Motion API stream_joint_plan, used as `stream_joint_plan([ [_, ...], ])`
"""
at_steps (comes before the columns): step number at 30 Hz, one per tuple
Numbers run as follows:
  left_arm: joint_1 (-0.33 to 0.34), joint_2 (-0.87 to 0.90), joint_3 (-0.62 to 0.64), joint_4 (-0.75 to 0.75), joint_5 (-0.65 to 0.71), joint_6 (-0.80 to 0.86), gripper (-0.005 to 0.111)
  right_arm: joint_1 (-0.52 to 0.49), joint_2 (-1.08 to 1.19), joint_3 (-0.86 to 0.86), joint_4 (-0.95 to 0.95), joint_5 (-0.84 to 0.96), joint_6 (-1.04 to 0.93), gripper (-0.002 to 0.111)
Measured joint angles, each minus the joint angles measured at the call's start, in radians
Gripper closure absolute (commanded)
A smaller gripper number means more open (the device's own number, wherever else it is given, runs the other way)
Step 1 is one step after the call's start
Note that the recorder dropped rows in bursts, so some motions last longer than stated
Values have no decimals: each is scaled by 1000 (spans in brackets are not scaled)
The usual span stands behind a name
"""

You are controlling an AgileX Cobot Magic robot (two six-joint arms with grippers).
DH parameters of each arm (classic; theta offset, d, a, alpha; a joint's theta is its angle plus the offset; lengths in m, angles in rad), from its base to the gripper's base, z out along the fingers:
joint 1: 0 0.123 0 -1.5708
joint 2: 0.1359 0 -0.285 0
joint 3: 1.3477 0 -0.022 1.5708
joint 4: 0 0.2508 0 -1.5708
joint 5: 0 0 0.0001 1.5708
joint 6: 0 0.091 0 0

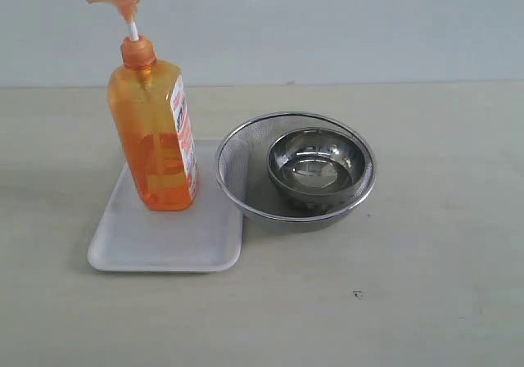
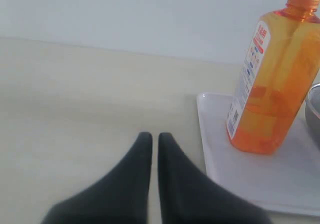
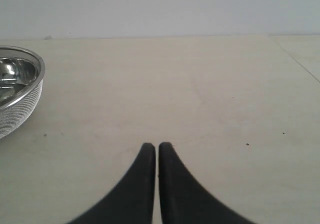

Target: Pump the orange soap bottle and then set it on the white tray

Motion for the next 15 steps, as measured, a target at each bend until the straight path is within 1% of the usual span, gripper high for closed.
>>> stream_joint_plan([
  [15,0,0,0,0,0,0,102,0,0,0,0,15,-11,108],
])
